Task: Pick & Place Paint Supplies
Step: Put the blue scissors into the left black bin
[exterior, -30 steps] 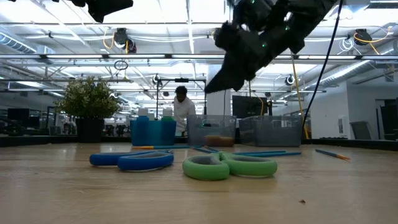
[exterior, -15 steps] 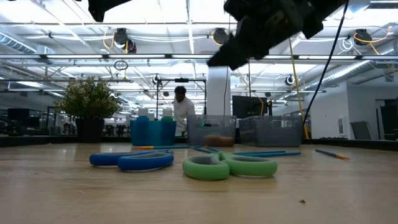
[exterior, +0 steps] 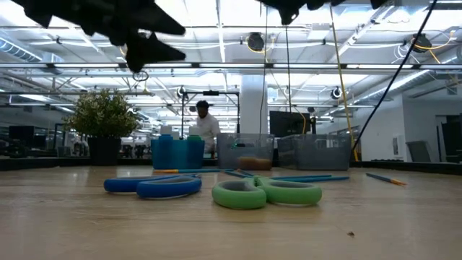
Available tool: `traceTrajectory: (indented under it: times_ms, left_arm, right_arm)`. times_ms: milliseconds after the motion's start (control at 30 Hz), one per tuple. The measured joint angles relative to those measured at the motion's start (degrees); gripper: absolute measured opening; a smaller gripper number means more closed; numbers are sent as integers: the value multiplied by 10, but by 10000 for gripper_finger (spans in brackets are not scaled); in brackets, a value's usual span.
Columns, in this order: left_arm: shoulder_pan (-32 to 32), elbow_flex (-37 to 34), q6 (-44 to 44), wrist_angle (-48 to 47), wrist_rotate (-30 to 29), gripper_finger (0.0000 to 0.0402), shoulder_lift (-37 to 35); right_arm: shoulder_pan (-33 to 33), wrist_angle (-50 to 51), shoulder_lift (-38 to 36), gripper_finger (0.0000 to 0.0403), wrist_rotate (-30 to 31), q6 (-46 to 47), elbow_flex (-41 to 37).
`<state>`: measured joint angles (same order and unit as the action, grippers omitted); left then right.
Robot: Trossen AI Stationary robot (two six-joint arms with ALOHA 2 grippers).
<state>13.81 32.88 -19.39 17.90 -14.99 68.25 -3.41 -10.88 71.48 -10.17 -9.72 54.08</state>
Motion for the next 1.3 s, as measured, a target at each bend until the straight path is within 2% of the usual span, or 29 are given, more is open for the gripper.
traceTrajectory:
  times_ms: [133,267,467,633,800,1000,1167,1300]
  left_arm:
    - [18,0,-24,58,50,269,80]
    - [52,40,-25,27,96,269,142]
    - [99,173,104,-148,78,269,226]
    - [120,230,197,-191,60,269,300]
    - [122,241,137,-178,74,269,357]
    - [133,241,40,-202,123,269,394]
    - [141,244,-38,-286,134,269,391]
    - [148,243,-63,-351,152,269,371]
  right_arm:
    - [0,22,-20,128,-1,-3,0]
    - [-1,84,-28,121,-1,-12,0]
    - [-1,142,-48,117,-1,-28,0]
    - [-1,155,-65,115,-3,-28,0]
    - [-1,148,-65,114,-4,-16,-8]
    - [-1,68,-69,110,-4,-12,-43]
    - [-11,-3,-74,109,-4,22,-57]
    - [-25,-37,-75,106,-4,19,-69]
